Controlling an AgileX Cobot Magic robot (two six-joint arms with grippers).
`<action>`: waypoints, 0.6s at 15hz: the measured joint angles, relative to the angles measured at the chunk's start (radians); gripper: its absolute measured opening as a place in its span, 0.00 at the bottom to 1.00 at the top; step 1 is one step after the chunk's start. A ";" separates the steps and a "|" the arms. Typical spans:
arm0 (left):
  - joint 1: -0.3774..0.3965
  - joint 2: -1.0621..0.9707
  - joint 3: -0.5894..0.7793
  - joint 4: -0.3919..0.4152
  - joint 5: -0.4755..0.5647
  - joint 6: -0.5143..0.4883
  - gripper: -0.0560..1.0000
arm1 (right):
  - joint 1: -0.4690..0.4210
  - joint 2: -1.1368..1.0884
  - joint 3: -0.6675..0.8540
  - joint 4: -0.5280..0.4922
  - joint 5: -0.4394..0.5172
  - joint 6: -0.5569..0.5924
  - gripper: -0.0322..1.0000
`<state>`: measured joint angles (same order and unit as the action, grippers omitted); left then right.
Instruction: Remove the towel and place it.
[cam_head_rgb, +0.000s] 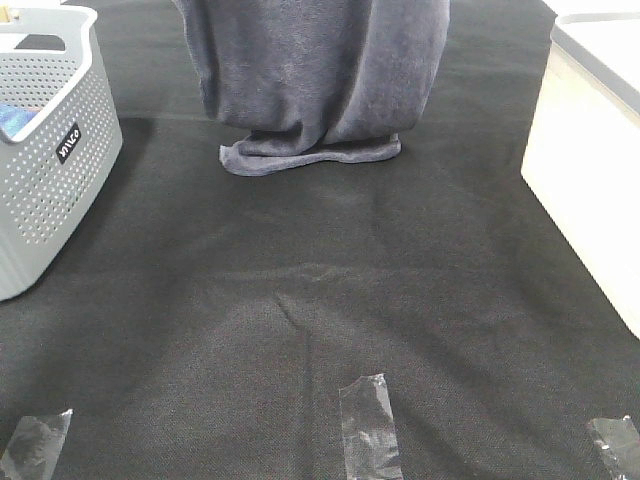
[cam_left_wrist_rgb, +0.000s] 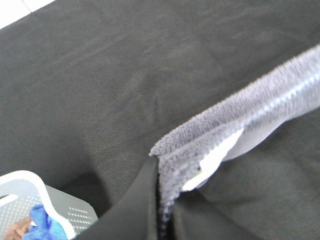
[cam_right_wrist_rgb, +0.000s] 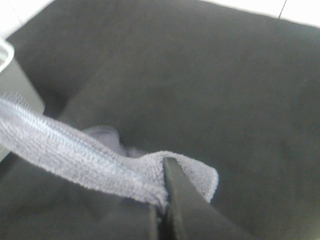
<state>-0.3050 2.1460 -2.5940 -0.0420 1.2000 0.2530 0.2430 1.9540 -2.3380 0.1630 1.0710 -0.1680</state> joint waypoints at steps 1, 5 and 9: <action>0.000 -0.009 0.000 -0.001 0.003 -0.019 0.05 | 0.000 0.000 -0.001 0.000 0.054 0.006 0.05; 0.000 -0.050 0.000 -0.011 0.008 -0.112 0.05 | 0.000 -0.010 -0.001 0.012 0.135 0.030 0.05; 0.000 -0.110 0.019 -0.062 0.011 -0.148 0.05 | 0.000 -0.111 0.052 0.026 0.135 0.059 0.05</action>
<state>-0.3050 2.0360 -2.5750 -0.1040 1.2110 0.1050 0.2430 1.8430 -2.2860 0.1890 1.2060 -0.1090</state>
